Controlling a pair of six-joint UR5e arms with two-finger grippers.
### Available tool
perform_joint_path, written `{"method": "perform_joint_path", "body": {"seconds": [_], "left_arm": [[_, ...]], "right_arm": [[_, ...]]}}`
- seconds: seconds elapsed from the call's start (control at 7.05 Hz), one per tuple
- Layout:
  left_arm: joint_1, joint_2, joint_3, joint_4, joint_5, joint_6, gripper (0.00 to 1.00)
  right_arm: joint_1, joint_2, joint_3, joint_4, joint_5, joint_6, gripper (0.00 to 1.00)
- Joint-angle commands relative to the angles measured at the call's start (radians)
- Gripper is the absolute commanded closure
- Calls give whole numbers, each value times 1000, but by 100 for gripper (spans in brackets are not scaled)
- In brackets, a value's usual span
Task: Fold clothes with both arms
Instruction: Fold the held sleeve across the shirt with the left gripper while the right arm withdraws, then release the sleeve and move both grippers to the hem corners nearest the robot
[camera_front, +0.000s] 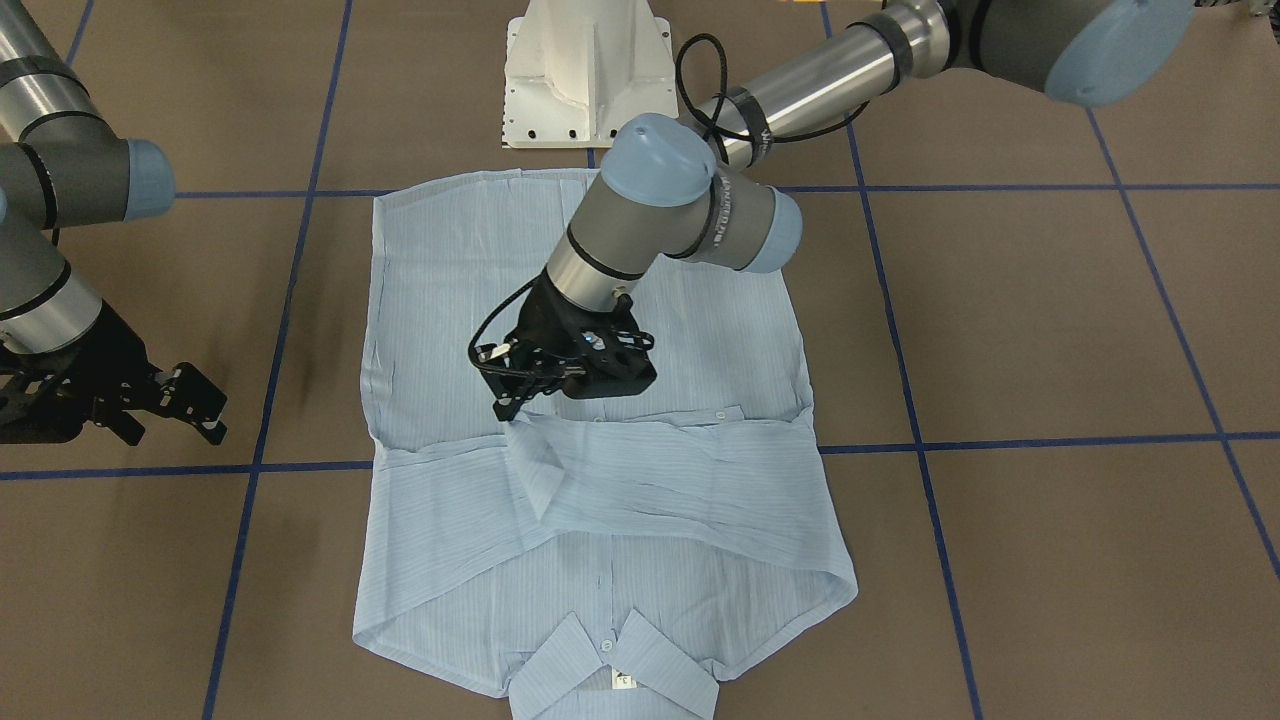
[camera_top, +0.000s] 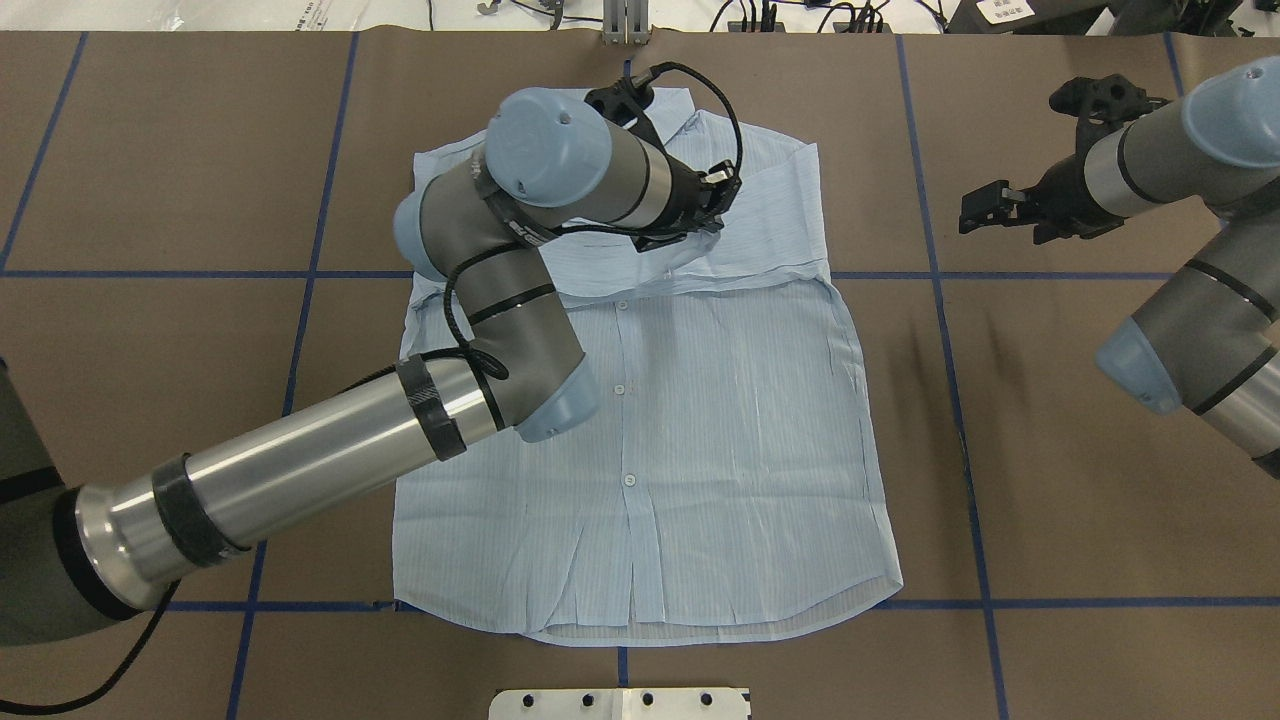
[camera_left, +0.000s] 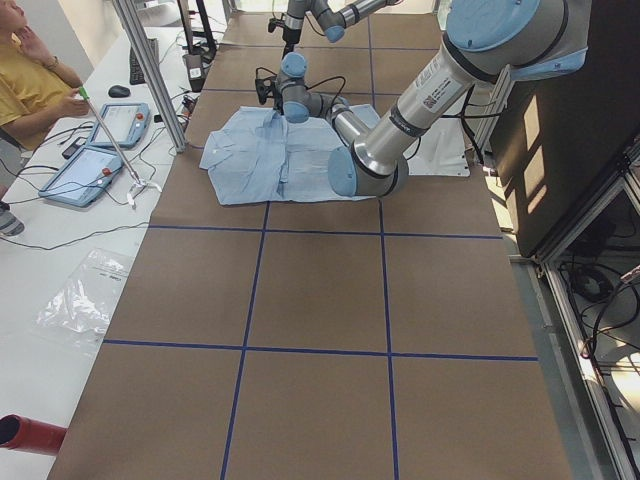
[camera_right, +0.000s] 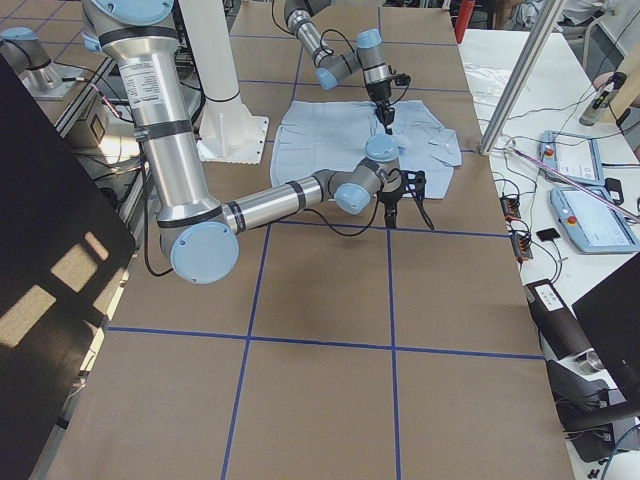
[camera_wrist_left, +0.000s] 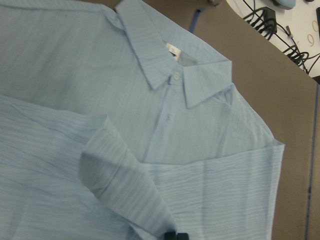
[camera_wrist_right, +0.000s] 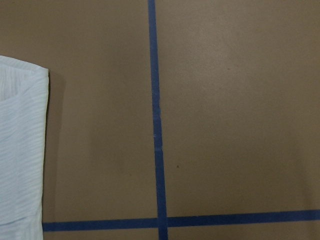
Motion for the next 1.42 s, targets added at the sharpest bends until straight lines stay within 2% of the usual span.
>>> {"method": "perform_joint_path", "body": {"seconds": [0.0, 0.14, 0.28, 0.43, 0.57, 0.71, 0.85, 0.99, 1.13, 1.28], "left_arm": [[48, -31, 26, -7, 58, -5, 58], [53, -34, 26, -8, 69, -4, 20], [53, -35, 14, -7, 69, 2, 1], [49, -14, -39, 4, 60, -2, 1], [49, 76, -149, 11, 58, -2, 2], [46, 209, -313, 71, 22, 14, 4], [38, 339, -463, 88, 6, 80, 4], [35, 479, -617, 114, 4, 132, 4], [33, 544, -714, 160, 4, 160, 4], [35, 544, -722, 171, 4, 160, 4]], "right_arm": [[3, -8, 3, 1, 1, -4, 1], [1, -10, 6, 2, 1, 6, 1], [-5, -11, 18, 4, 0, 26, 0], [-48, -35, 38, 67, 6, 122, 0], [-106, -69, 79, 111, -6, 234, 0], [-179, -89, 155, 107, -28, 408, 0], [-297, -118, 227, 102, -114, 533, 1], [-429, -188, 315, 100, -246, 625, 1], [-567, -244, 401, 37, -375, 732, 2], [-677, -247, 473, -83, -488, 812, 4]]}}
